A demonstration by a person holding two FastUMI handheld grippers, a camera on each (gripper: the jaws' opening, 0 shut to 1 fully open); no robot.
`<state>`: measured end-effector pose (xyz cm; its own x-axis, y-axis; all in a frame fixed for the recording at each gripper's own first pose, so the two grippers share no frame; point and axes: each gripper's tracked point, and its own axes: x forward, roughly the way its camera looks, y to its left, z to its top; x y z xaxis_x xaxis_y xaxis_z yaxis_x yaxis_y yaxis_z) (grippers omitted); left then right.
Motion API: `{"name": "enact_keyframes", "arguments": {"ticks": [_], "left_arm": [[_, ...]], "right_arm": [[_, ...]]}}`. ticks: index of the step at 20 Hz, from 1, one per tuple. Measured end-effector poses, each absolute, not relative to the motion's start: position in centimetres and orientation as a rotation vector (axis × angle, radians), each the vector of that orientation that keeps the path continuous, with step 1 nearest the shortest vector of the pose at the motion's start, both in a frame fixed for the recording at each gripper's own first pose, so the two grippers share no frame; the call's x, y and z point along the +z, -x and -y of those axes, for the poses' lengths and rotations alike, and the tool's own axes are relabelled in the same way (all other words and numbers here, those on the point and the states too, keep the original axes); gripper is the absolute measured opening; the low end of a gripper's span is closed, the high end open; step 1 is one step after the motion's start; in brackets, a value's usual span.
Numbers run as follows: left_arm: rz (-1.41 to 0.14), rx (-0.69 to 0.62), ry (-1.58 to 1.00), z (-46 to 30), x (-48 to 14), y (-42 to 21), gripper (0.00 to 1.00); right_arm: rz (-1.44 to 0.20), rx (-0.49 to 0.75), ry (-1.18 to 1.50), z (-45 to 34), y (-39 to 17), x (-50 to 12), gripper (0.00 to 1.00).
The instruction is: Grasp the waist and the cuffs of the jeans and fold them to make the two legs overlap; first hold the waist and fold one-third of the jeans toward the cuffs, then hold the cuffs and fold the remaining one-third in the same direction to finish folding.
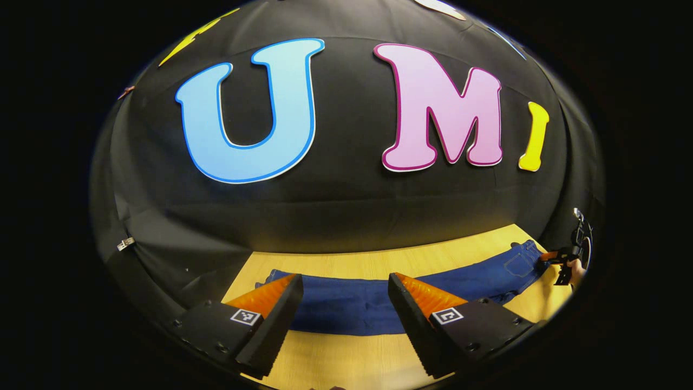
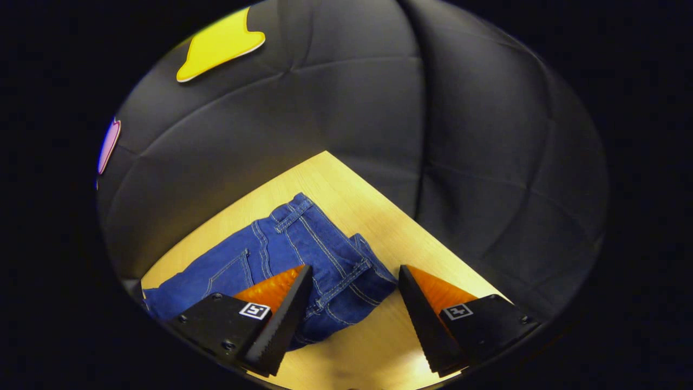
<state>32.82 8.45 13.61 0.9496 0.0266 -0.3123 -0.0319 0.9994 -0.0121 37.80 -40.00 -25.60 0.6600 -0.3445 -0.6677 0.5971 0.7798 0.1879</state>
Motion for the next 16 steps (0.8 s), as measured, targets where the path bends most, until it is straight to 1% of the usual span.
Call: {"name": "enact_keyframes", "arguments": {"ticks": [2, 3, 4, 5, 7, 8, 9, 10, 11, 12, 13, 15, 16], "left_arm": [[-0.316, 0.032, 0.032, -8.2, 13.8, -32.2, 0.99], [-0.312, 0.039, 0.038, -8.5, 13.9, -31.8, 0.99], [-0.305, 0.048, 0.042, -8.7, 14.0, -31.5, 0.99], [-0.304, 0.059, 0.044, -9.0, 14.0, -31.1, 0.99], [-0.309, 0.082, 0.047, -9.8, 13.4, -30.4, 0.99], [-0.318, 0.089, 0.055, -9.9, 12.8, -30.0, 0.99], [-0.325, 0.095, 0.066, -10.1, 12.4, -29.5, 0.99], [-0.328, 0.103, 0.076, -10.4, 11.9, -29.0, 0.99], [-0.334, 0.112, 0.089, -10.7, 11.4, -28.3, 0.99], [-0.341, 0.121, 0.101, -11.0, 10.8, -27.7, 0.99], [-0.349, 0.133, 0.11, -11.6, 10.2, -27.2, 0.99], [-0.369, 0.161, 0.122, -12.8, 8.9, -26.1, 0.99], [-0.379, 0.178, 0.128, -13.5, 8.3, -25.5, 0.99]], "right_arm": [[-0.66, -0.555, -0.386, 40.3, -37.8, -25.8, 0.97], [-0.662, -0.531, -0.42, 39.4, -38.2, -26.2, 0.83], [-0.642, -0.548, -0.411, 39.3, -38.7, -26.0, 0.69], [-0.653, -0.531, -0.425, 39.0, -38.8, -26.3, 0.55], [-0.642, -0.531, -0.408, 38.9, -38.6, -25.9, 0.37], [-0.639, -0.531, -0.4, 38.9, -38.5, -25.8, 0.32], [-0.638, -0.528, -0.387, 39.2, -38.8, -25.9, 0.33], [-0.633, -0.53, -0.38, 39.1, -38.7, -25.9, 0.21], [-0.635, -0.536, -0.371, 39.0, -39.0, -26.0, 0.27], [-0.634, -0.536, -0.353, 38.8, -38.7, -25.9, 0.26], [-0.614, -0.553, -0.334, 39.2, -39.3, -25.7, 0.21], [-0.611, -0.529, -0.282, 39.0, -39.1, -25.3, 0.11], [-0.614, -0.524, -0.282, 39.0, -39.0, -25.2, 0.1]]}}
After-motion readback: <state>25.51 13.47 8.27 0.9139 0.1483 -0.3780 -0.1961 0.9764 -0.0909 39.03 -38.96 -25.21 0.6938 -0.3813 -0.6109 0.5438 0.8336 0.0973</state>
